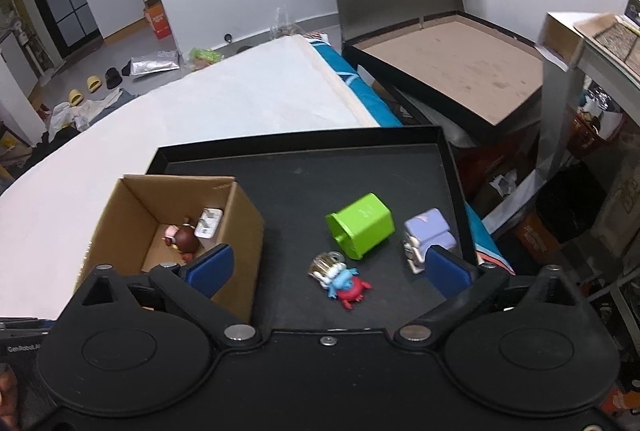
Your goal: Organize rigid objects
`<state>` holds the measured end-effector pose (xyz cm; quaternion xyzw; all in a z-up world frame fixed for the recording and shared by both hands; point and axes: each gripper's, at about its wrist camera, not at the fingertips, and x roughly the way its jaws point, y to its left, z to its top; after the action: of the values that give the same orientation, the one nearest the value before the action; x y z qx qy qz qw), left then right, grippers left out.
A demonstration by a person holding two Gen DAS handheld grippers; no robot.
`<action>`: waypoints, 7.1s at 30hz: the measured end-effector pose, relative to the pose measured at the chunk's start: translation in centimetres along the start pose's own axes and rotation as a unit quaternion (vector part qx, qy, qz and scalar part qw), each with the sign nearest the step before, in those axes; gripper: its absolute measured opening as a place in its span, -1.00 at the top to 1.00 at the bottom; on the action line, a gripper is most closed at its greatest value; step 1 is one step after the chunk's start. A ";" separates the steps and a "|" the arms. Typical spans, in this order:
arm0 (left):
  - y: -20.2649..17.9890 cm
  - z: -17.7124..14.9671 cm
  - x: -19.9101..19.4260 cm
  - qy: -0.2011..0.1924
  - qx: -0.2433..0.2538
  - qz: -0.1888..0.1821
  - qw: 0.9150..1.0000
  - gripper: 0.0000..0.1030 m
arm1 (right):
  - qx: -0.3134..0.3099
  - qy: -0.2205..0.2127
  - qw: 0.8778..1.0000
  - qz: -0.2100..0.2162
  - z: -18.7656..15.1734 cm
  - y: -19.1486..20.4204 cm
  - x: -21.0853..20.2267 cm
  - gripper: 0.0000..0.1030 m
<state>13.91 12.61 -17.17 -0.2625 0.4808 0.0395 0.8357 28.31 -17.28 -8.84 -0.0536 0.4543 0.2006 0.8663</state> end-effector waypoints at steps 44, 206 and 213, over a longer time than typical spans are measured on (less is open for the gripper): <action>-0.2 0.2 0.8 0.009 0.002 0.010 1.000 0.56 | -0.059 0.067 0.996 0.028 -2.8 -2.0 9.5 -0.36; 0.2 0.0 0.2 0.004 0.012 -0.009 1.000 0.57 | -0.130 0.045 0.990 -0.008 0.3 1.9 4.3 0.26; 0.5 -0.1 0.1 0.004 0.009 -0.016 1.000 0.57 | -0.145 0.031 0.989 -0.006 1.7 4.0 3.7 0.26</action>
<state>13.76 12.94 -17.50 -0.2623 0.4803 0.0209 0.8367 29.89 -12.07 -10.46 -0.1878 0.4464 0.2573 0.8362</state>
